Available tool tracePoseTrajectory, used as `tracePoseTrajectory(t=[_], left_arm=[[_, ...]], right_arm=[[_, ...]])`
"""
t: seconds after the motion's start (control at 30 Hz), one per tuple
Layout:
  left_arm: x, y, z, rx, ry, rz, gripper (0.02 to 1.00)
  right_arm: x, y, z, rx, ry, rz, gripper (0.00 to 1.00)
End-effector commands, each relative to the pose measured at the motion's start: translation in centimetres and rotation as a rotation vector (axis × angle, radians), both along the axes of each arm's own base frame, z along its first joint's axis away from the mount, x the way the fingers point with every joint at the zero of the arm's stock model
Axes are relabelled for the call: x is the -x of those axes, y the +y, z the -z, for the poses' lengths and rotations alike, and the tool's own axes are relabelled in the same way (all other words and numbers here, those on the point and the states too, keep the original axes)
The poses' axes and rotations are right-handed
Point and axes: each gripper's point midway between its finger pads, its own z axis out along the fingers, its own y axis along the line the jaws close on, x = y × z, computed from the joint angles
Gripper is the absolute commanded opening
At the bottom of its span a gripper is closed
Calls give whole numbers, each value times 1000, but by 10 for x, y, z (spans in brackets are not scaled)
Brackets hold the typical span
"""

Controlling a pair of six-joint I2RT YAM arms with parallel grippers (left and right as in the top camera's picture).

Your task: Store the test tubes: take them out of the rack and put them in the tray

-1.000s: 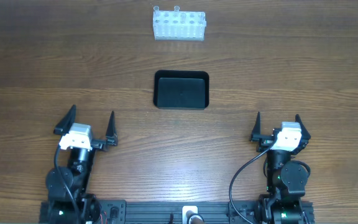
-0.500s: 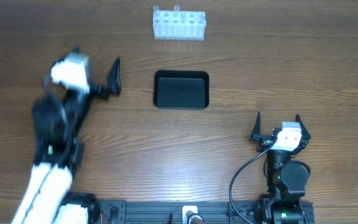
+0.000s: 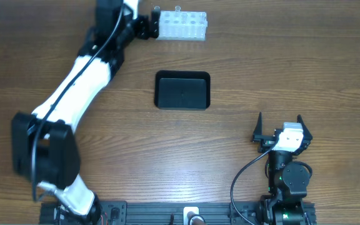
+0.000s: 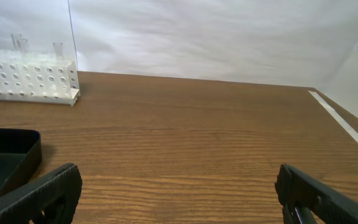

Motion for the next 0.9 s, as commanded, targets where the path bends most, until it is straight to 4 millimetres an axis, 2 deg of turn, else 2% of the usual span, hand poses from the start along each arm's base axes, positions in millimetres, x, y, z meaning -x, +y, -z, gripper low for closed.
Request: tracePoseTrajectory(t=[0.03, 0.23, 0.9], left_arm=[[-25, -9, -2, 8, -4, -52, 1000], [-35, -10, 24, -5, 48, -124, 998], [-71, -20, 77, -21, 121, -154, 998]], right_arm=[[1, -4, 1, -2, -2, 18, 993], [1, -4, 1, -2, -2, 18, 991], [1, -4, 1, -2, -2, 18, 991]])
